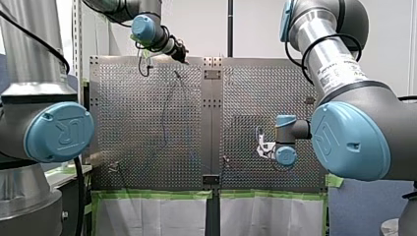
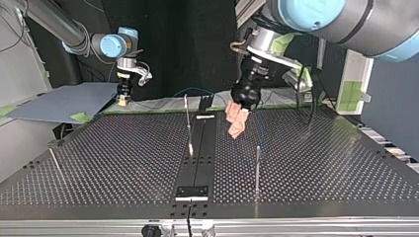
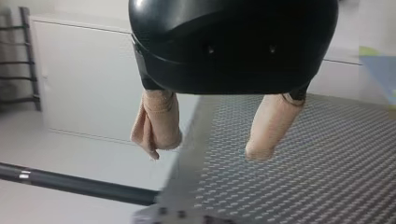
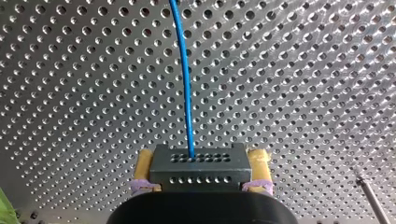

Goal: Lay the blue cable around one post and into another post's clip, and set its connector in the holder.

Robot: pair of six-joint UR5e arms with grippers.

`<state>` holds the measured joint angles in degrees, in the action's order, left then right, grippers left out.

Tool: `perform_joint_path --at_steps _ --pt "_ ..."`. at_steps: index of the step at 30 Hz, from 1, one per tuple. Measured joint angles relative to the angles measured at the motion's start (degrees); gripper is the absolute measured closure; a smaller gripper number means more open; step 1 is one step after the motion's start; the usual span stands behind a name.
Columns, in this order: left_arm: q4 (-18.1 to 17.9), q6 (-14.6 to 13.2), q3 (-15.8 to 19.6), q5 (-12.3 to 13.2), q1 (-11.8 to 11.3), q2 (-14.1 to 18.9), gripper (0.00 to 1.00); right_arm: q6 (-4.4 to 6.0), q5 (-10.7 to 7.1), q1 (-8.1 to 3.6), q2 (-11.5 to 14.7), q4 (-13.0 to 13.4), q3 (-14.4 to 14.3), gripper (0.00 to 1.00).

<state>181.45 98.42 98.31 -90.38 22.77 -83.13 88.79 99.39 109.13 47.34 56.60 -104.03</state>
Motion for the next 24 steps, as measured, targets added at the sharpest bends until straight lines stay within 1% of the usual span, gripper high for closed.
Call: perform_joint_path --at_steps 4,12,15,20,24 --pt "-2.14 0.23 2.14 -2.13 2.14 -2.12 0.00 0.00 -0.02 -0.02 0.00 -0.04 0.00 0.80" --pt "-6.30 2.63 6.34 -6.31 6.32 -6.31 0.00 0.01 -0.09 -0.35 0.00 0.30 0.00 0.80" --pt "-7.83 3.01 7.84 -7.83 7.84 -7.82 0.00 0.03 -0.13 -0.35 0.00 0.42 0.00 0.80" --pt "-10.04 3.11 10.07 -9.39 10.06 -10.05 0.00 0.01 -0.09 -0.33 0.03 0.25 0.00 0.80" --pt "-12.14 3.17 12.17 -9.66 12.16 -12.14 0.00 0.00 -0.01 -0.17 0.04 0.18 0.00 0.80"
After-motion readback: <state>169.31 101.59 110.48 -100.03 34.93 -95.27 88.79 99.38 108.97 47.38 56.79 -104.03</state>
